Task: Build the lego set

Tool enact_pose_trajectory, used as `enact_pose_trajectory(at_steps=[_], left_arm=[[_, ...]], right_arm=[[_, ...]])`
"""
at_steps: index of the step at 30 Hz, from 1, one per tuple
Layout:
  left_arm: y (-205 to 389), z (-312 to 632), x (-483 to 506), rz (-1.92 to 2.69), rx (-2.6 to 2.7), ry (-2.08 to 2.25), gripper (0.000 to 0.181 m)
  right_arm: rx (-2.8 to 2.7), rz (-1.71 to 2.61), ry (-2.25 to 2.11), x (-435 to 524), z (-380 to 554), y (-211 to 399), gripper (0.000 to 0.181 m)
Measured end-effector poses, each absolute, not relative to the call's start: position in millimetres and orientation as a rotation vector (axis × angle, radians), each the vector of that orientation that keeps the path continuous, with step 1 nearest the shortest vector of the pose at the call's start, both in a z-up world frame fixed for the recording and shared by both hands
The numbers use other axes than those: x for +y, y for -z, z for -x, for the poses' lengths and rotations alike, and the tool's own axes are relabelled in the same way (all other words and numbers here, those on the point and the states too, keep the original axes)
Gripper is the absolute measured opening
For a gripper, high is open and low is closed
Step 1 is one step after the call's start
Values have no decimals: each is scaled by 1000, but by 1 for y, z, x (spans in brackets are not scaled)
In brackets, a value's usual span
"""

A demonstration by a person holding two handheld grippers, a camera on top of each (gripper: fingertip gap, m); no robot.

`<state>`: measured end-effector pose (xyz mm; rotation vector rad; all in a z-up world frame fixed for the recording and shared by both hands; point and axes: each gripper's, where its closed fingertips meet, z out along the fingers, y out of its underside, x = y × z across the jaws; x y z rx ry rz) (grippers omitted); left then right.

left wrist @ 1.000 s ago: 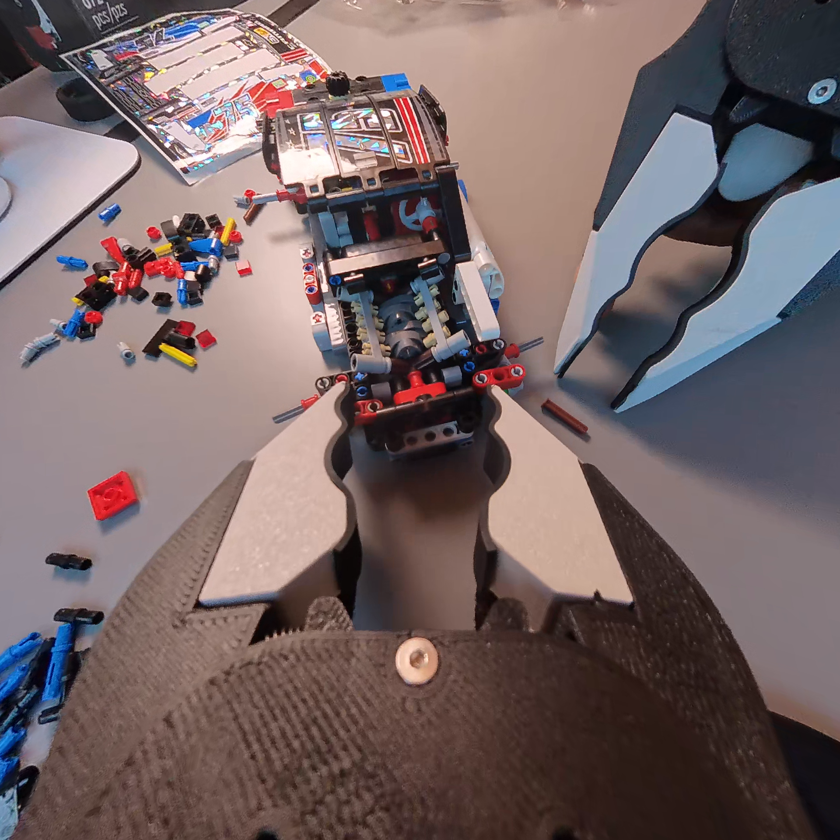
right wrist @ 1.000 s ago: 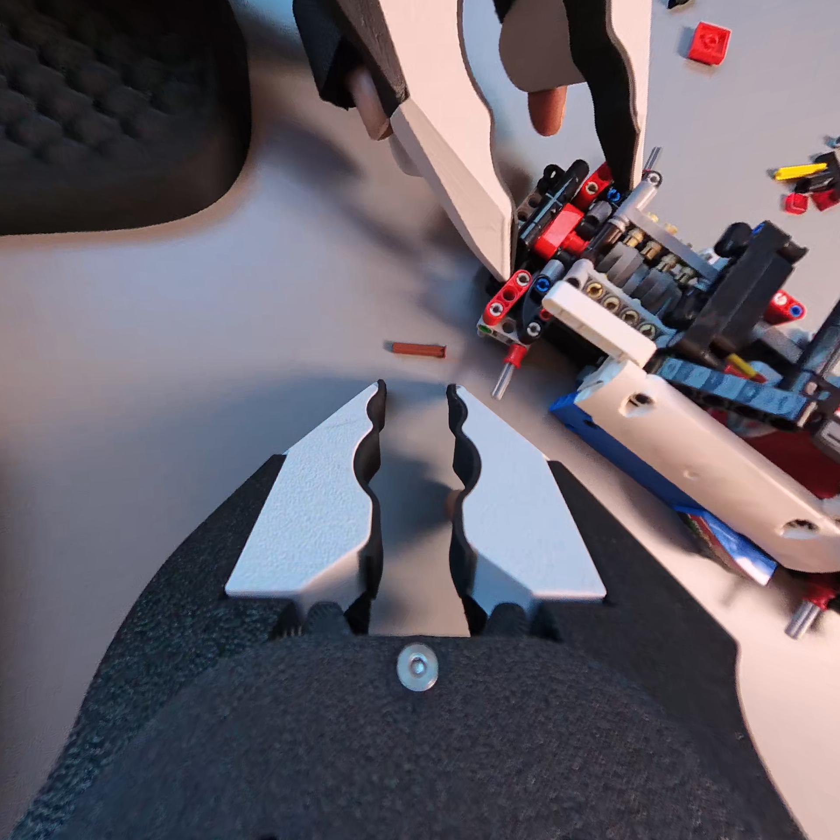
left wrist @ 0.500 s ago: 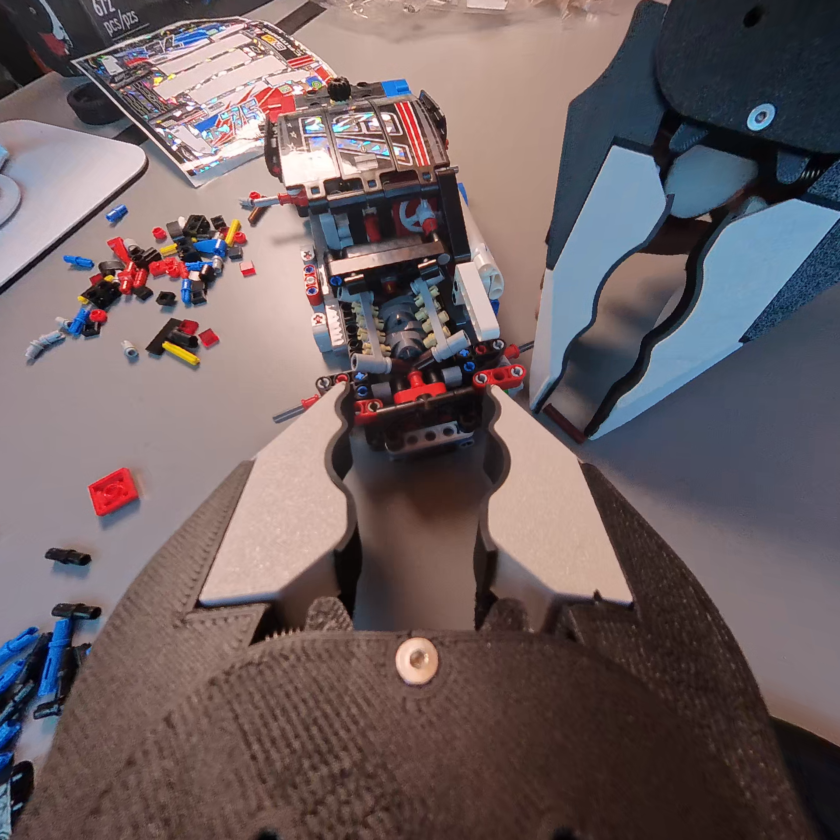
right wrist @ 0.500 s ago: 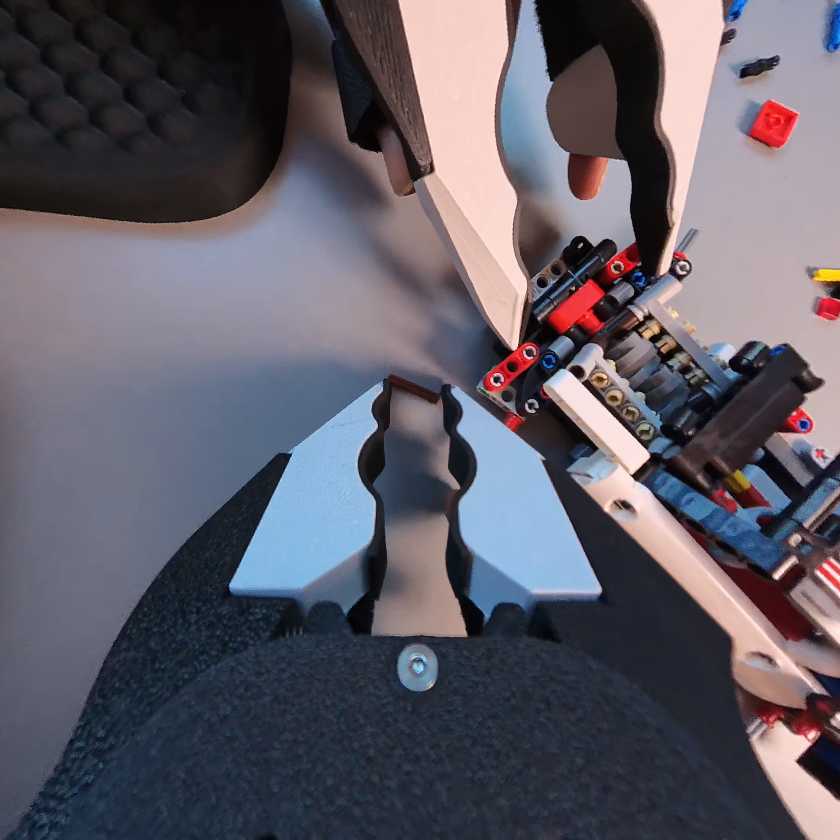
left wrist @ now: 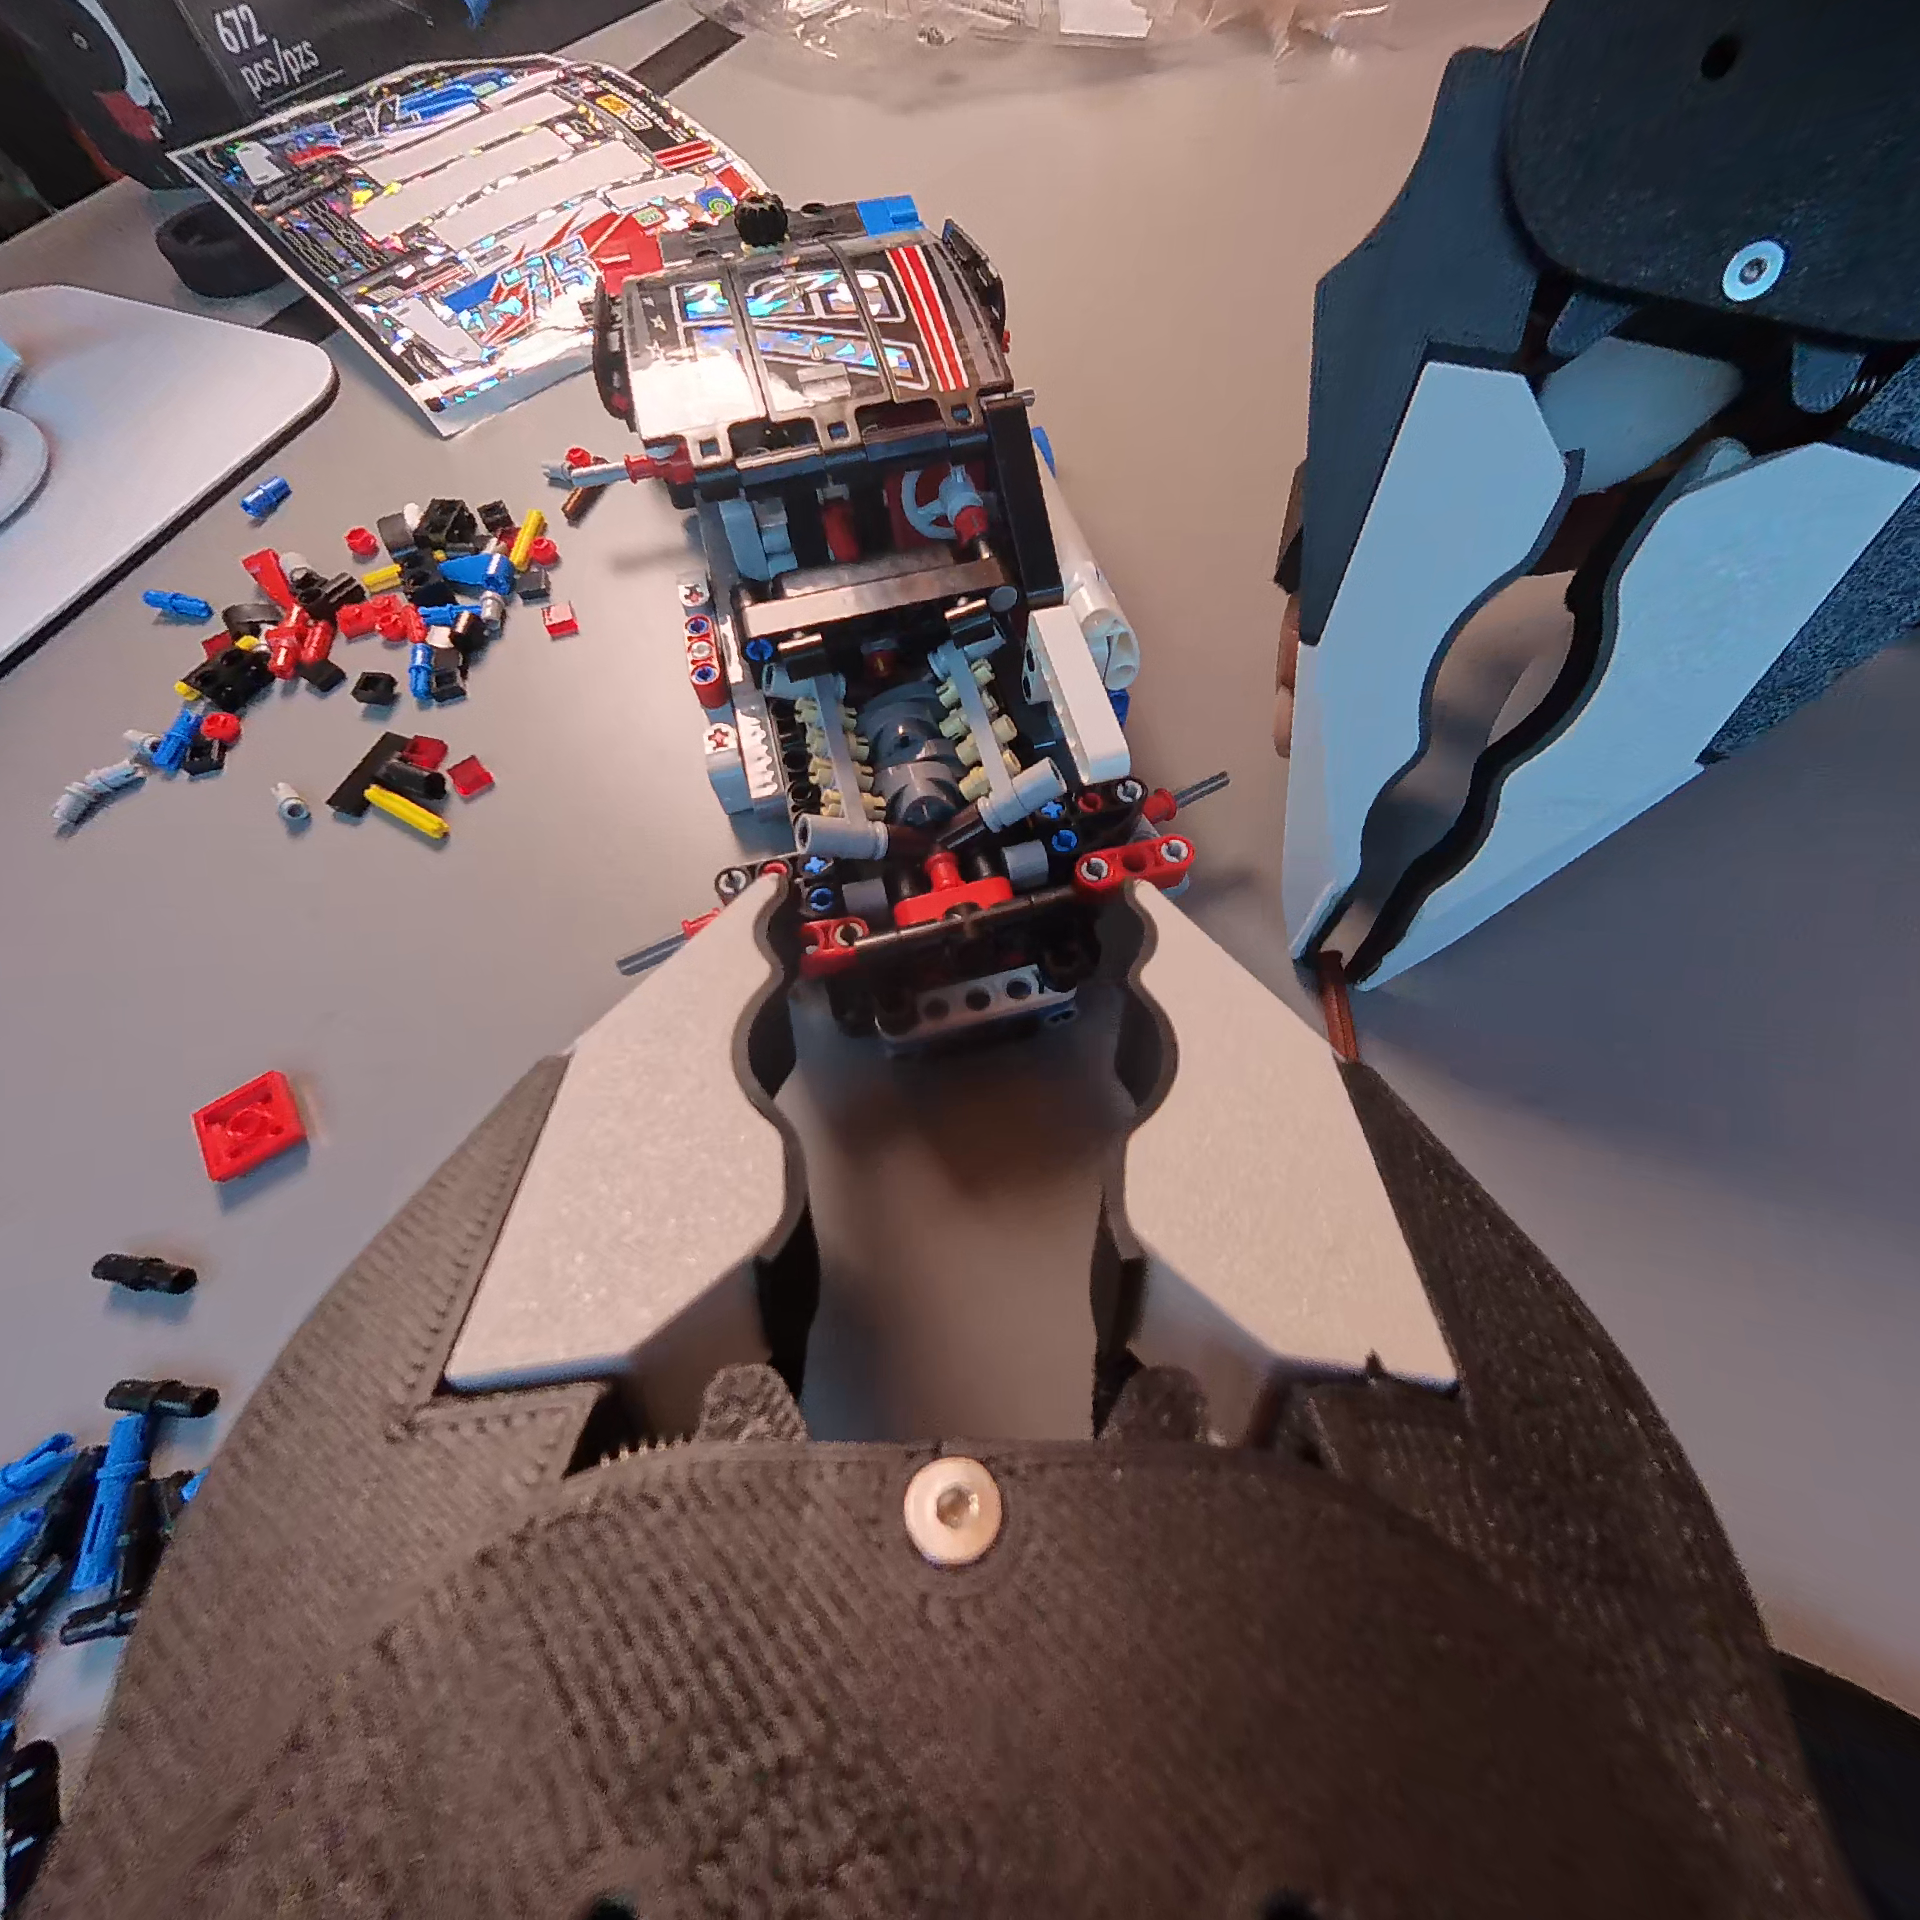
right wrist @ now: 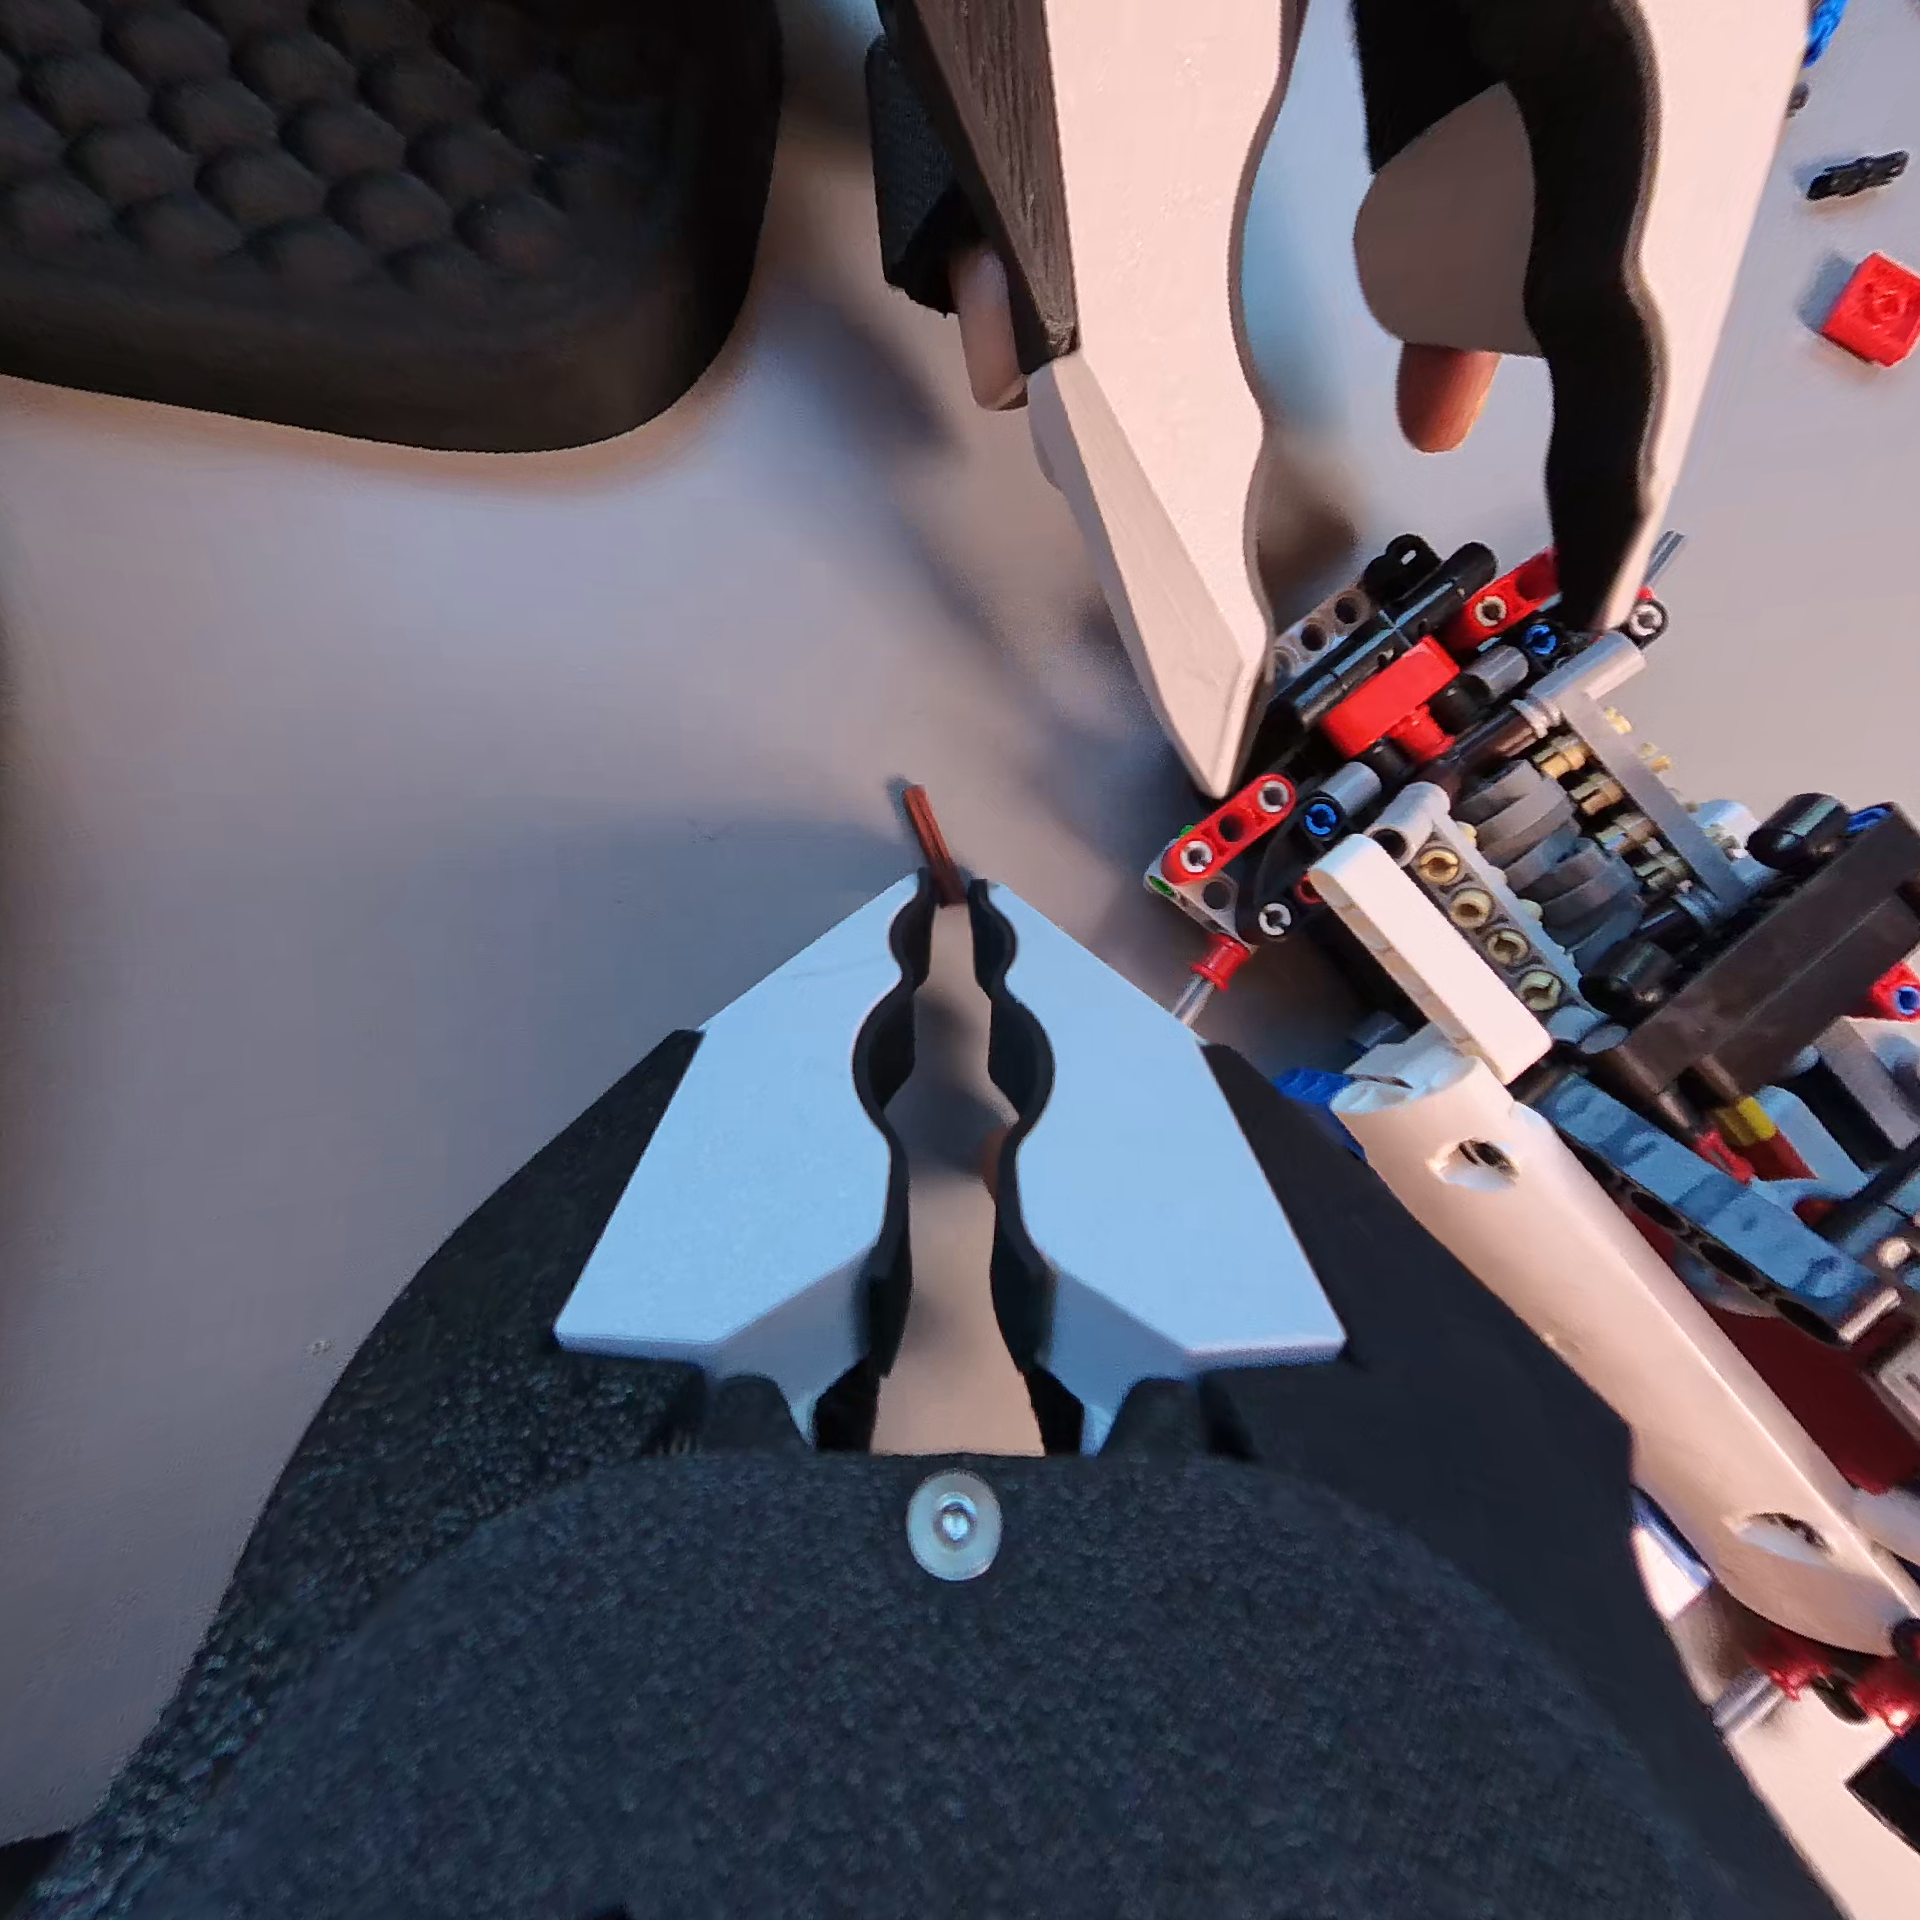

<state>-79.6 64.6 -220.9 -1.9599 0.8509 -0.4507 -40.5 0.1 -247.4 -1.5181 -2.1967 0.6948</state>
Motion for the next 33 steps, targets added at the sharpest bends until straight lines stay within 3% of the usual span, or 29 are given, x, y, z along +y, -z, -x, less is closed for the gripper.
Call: enact_pose_trajectory(at_steps=[7,16,24,30,33], left_arm=[[218,67,66,1936,871,469,74],[219,54,48,1990,856,444,55],[212,24,8,1959,1020,441,58],[181,49,57,1957,904,529,47],[182,47,78,2001,761,804,45]], right_arm=[[-2051,1494,-730,-4,33,236,4],[-1445,1690,-647,72,-40,178,3],[-1452,1664,-644,85,-52,179,3],[-1606,1547,-666,97,-40,181,3],[-1658,1508,-641,104,-36,185,3]])
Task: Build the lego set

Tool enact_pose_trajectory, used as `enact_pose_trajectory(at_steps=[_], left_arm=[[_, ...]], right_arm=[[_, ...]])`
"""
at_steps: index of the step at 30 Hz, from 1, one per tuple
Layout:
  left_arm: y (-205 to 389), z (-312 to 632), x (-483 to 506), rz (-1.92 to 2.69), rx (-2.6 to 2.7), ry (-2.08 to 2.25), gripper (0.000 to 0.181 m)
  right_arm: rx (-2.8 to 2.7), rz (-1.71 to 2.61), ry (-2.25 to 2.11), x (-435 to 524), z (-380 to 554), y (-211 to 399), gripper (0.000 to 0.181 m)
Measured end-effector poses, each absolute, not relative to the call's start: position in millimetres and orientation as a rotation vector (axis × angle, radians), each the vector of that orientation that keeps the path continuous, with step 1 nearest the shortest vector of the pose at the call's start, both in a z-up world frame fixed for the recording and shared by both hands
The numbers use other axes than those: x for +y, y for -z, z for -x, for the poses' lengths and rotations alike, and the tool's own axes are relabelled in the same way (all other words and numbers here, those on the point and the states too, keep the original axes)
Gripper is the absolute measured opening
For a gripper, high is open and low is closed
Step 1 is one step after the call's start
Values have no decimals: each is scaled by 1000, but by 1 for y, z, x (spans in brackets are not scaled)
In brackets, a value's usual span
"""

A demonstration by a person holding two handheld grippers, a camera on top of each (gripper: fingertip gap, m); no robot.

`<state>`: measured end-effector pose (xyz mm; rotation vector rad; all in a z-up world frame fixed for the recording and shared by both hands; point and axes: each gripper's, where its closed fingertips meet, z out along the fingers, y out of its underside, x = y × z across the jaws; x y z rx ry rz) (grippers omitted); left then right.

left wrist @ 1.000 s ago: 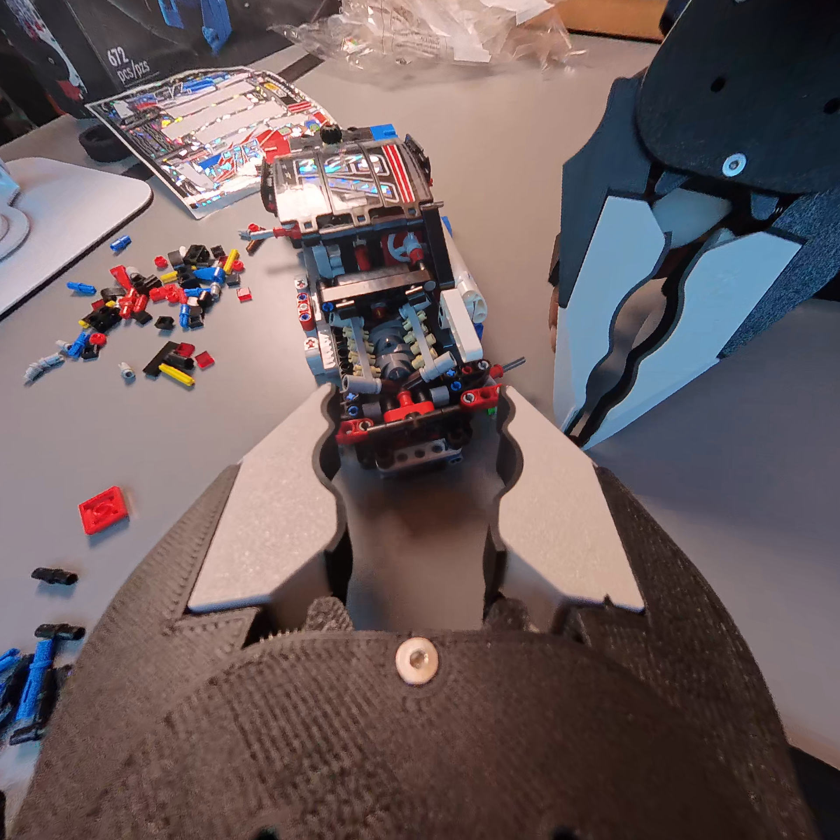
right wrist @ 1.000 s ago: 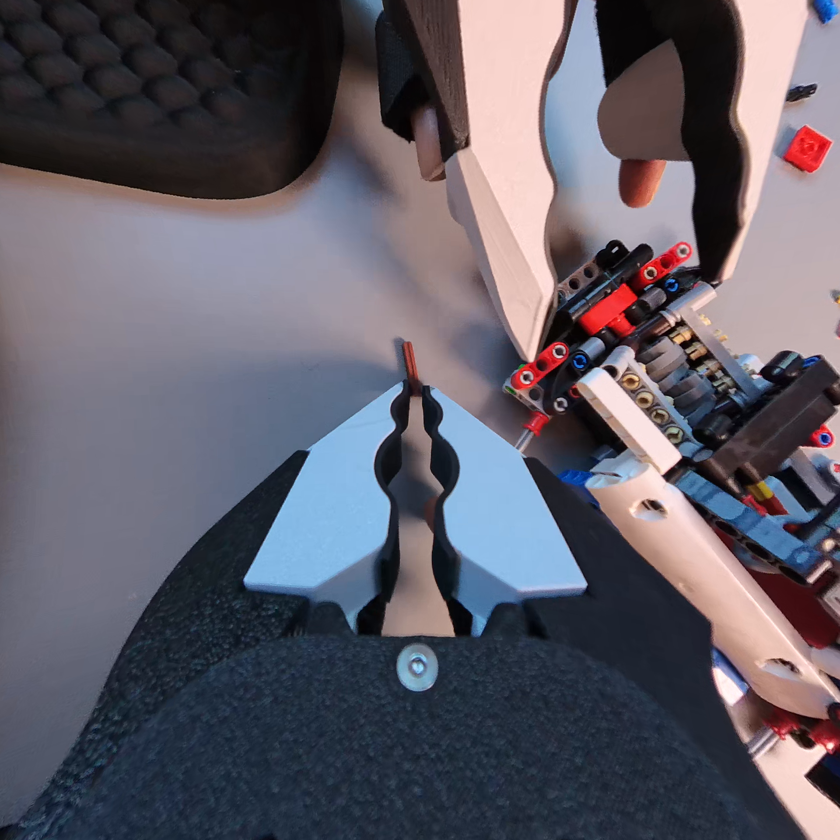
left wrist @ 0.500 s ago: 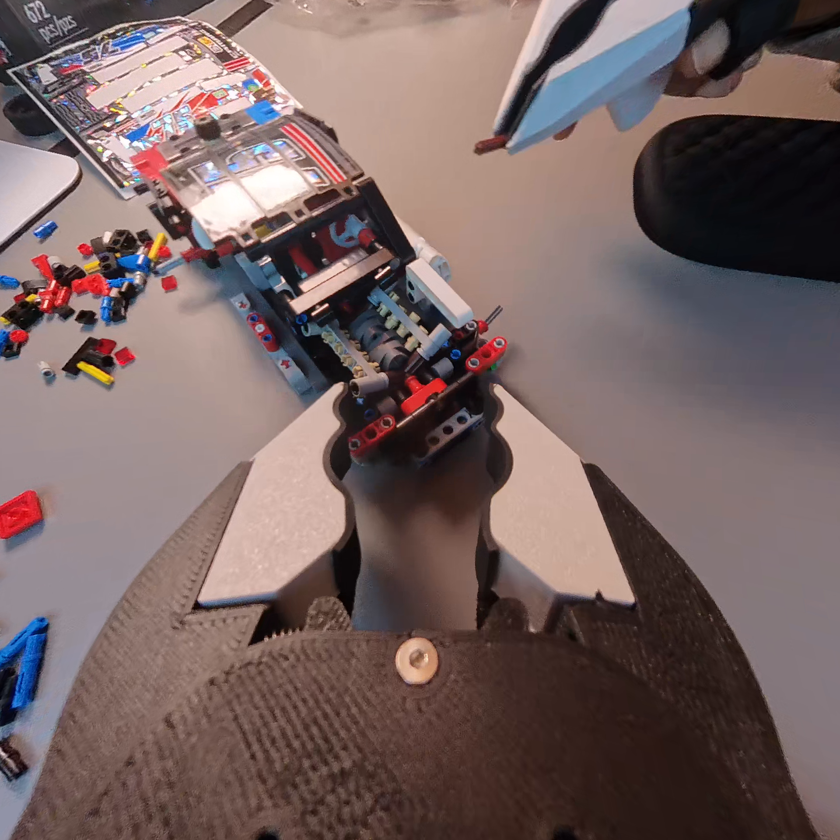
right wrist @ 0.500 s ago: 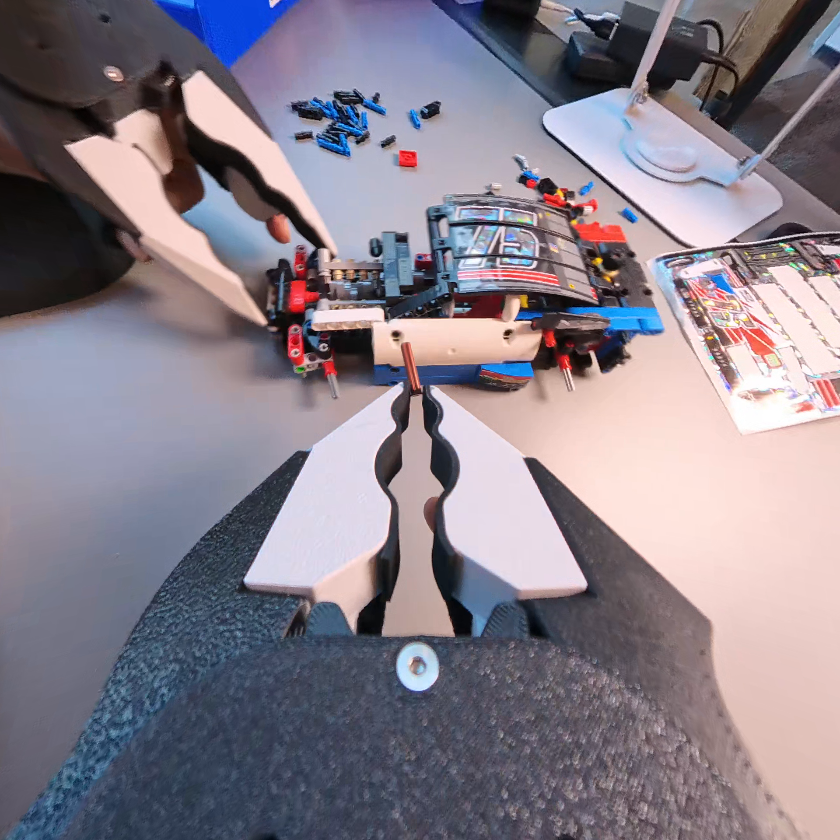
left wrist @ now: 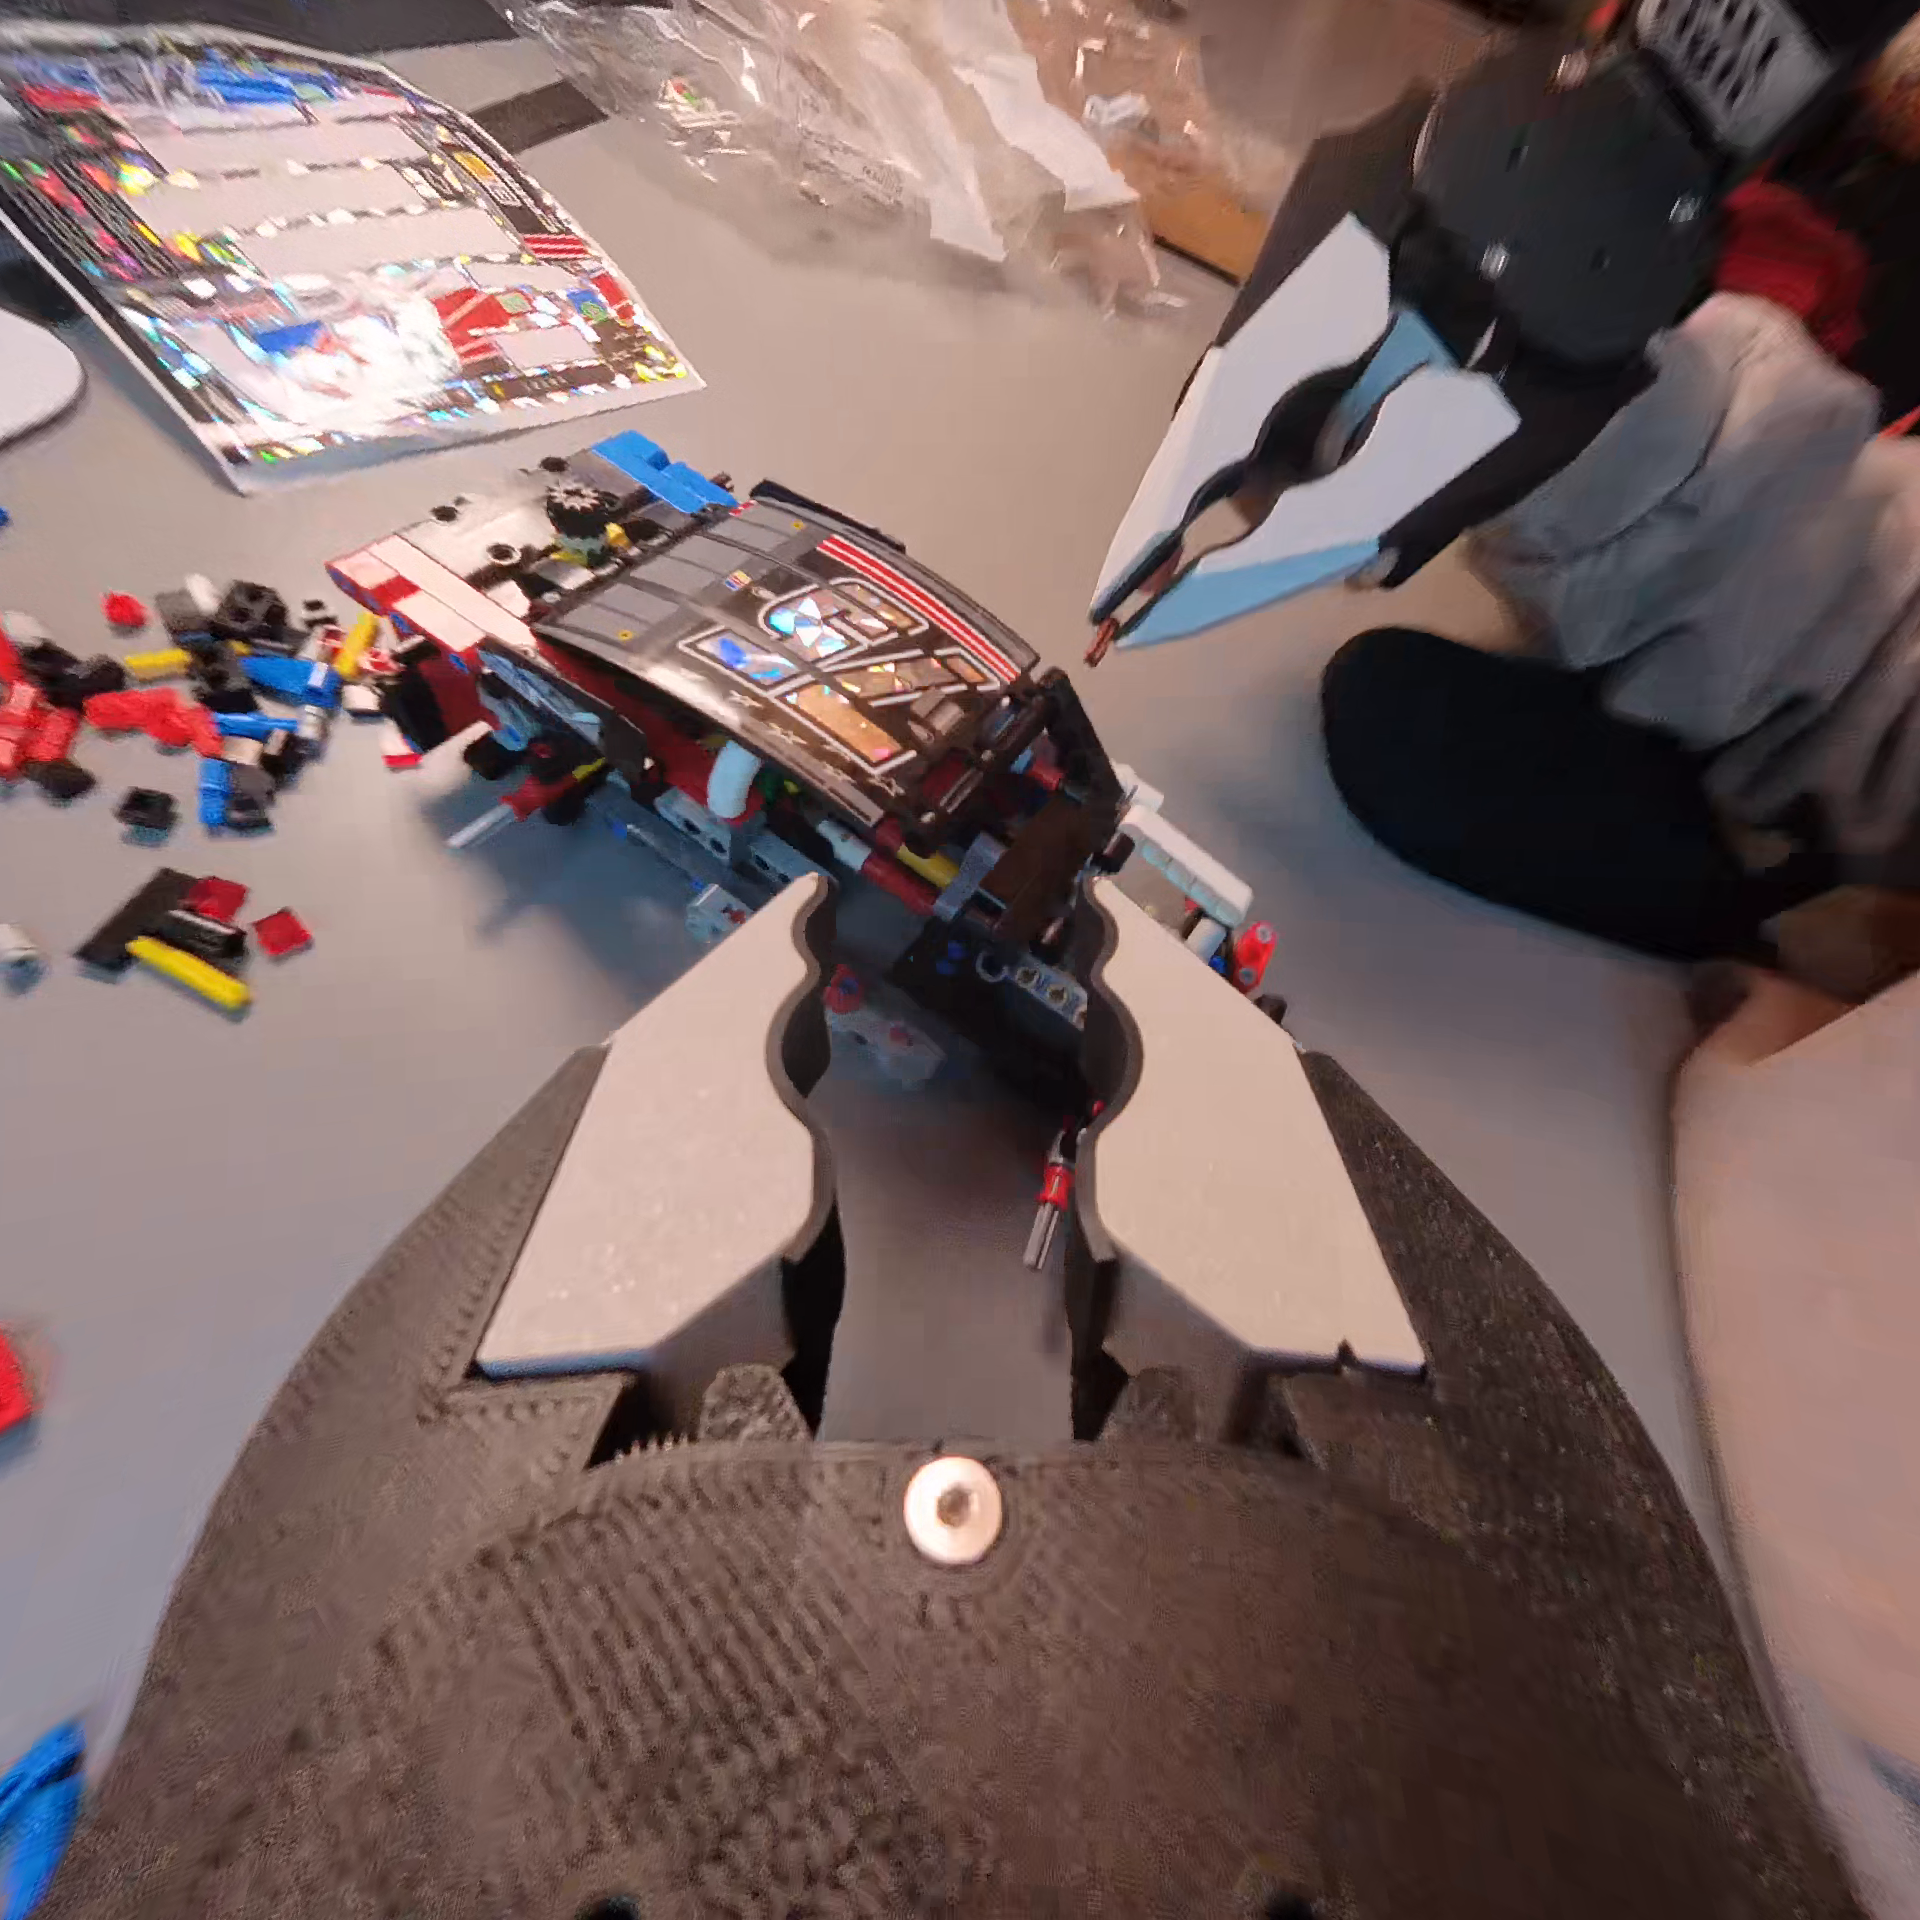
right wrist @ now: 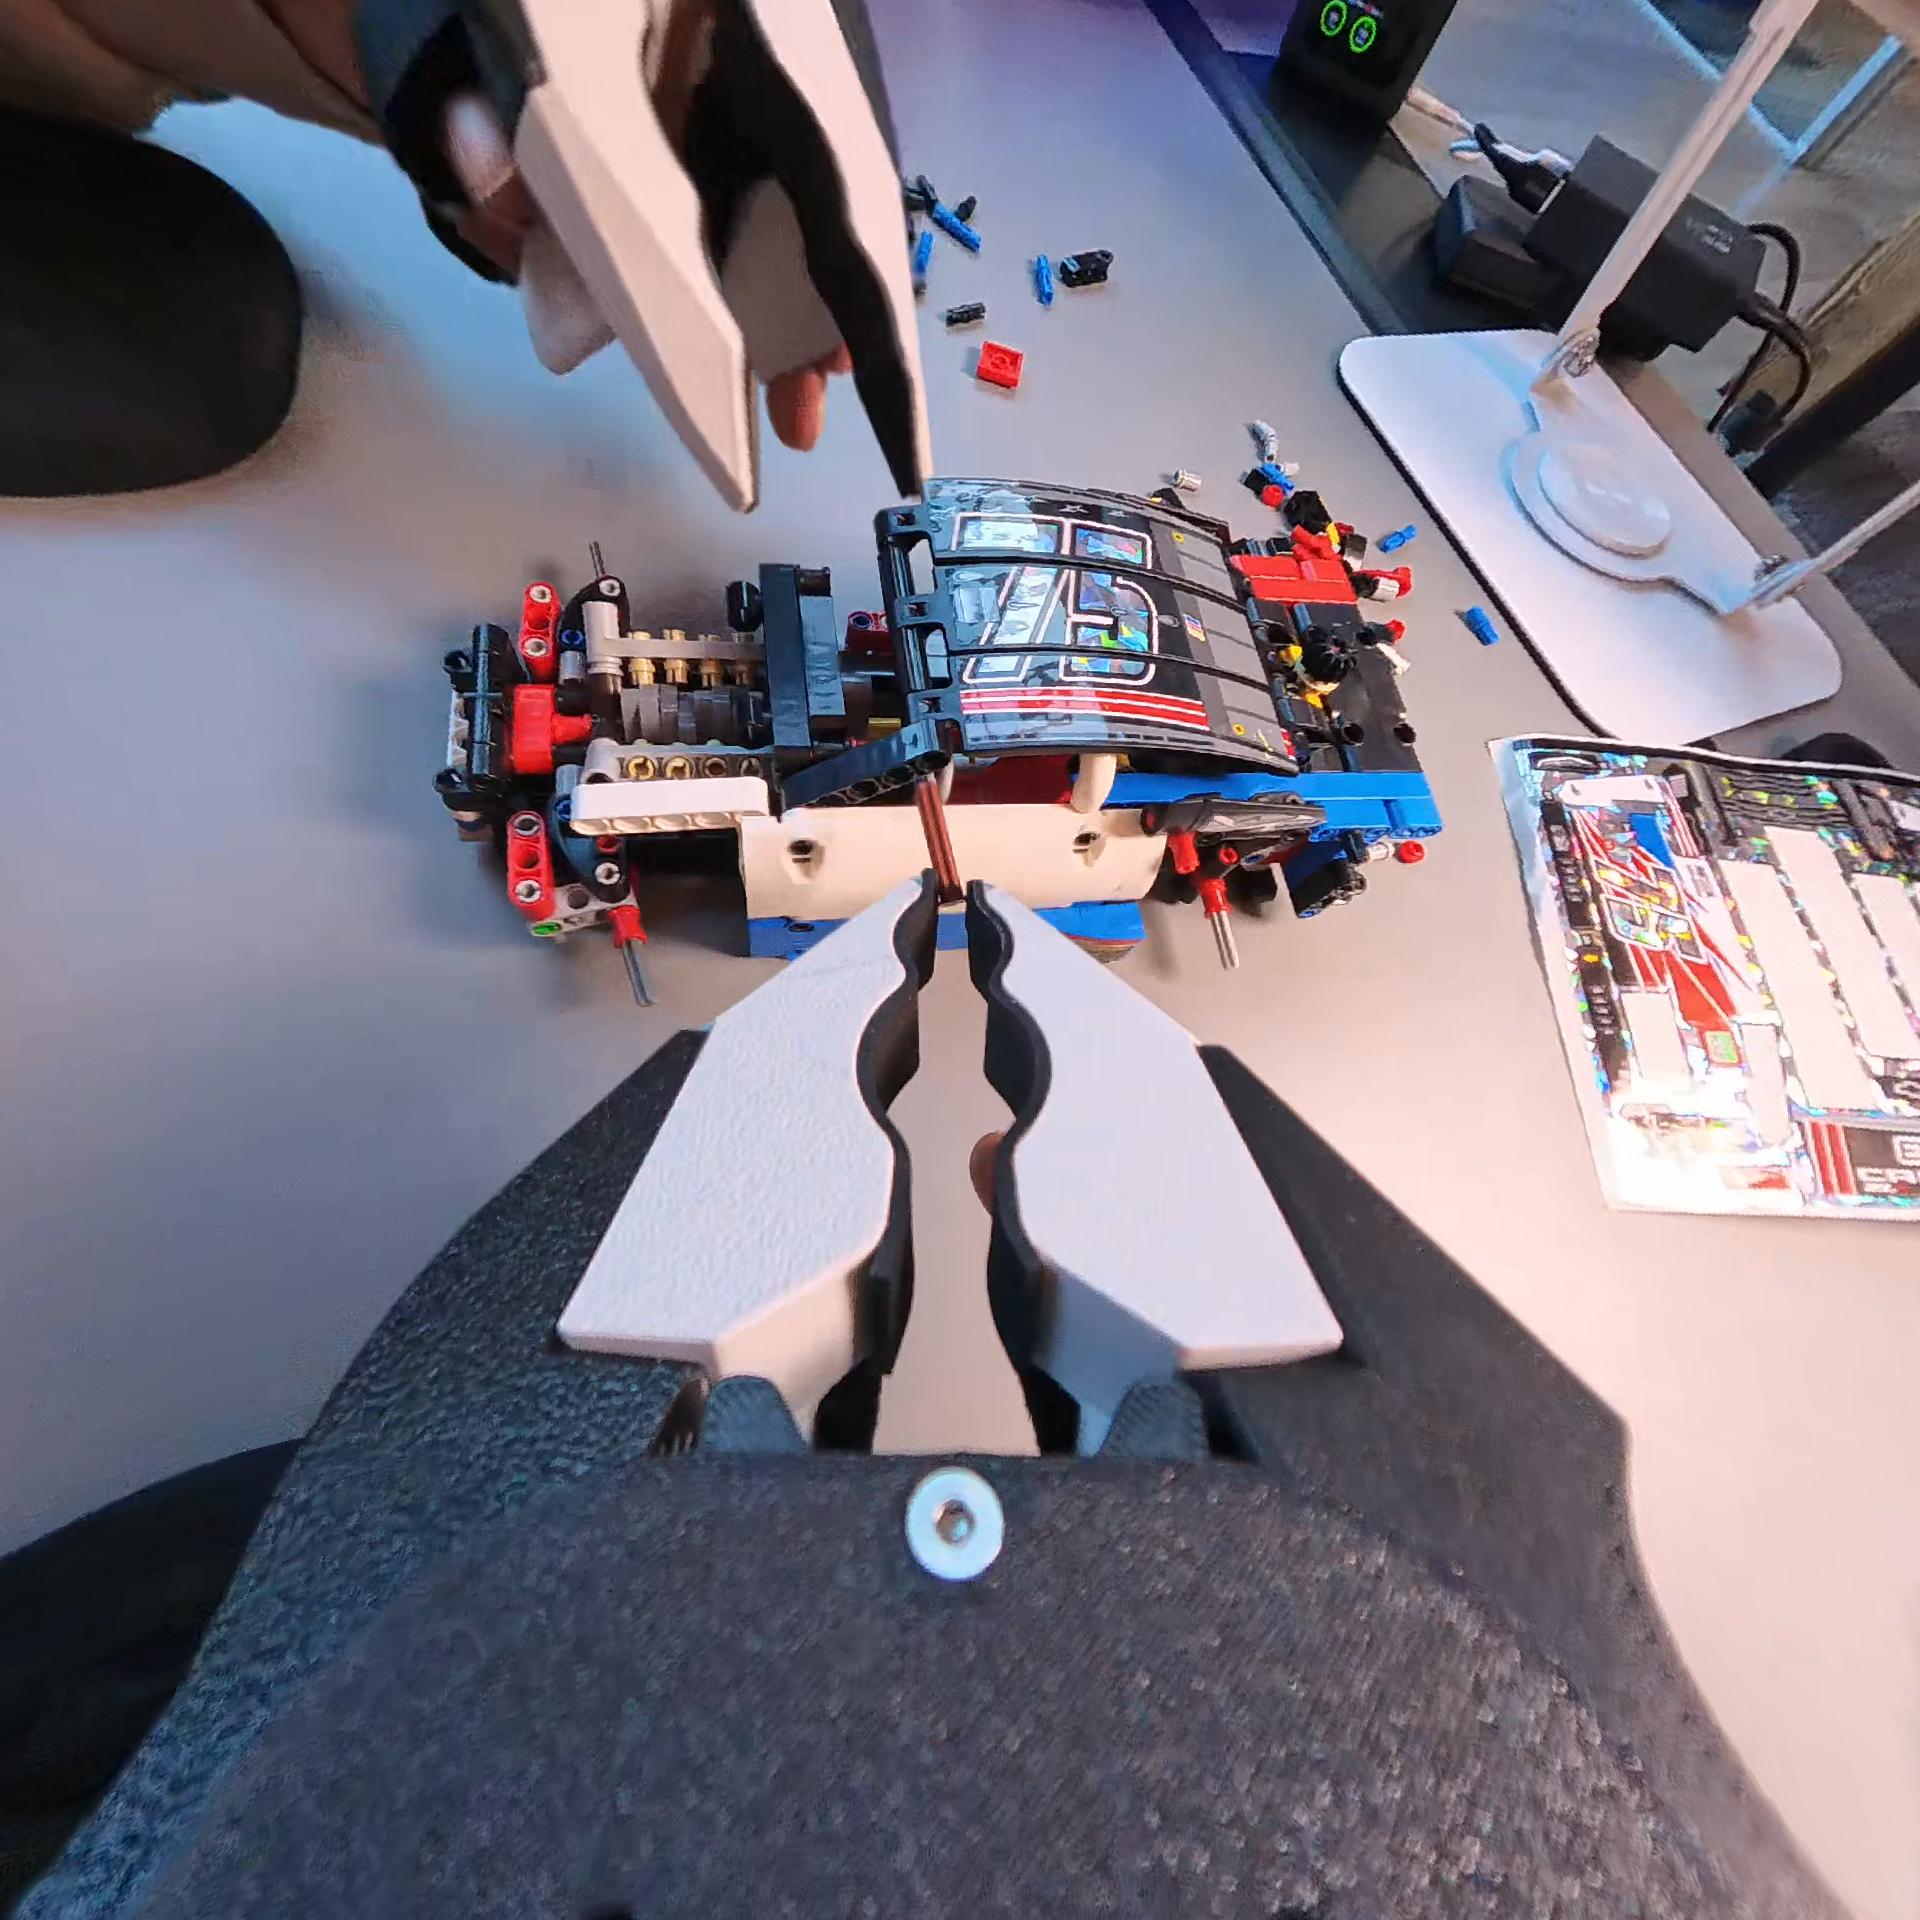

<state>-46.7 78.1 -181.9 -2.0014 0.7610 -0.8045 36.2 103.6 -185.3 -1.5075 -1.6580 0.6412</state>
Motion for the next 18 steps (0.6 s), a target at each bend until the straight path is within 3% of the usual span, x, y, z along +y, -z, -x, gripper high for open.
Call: enact_pose_trajectory(at_steps=[6,18], left_arm=[[179,30,88,1958,583,1199,41],[183,22,95,1949,510,1372,29]], right_arm=[[-1681,1460,-682,105,-29,190,3],[-1676,1437,-703,107,-27,186,3]])
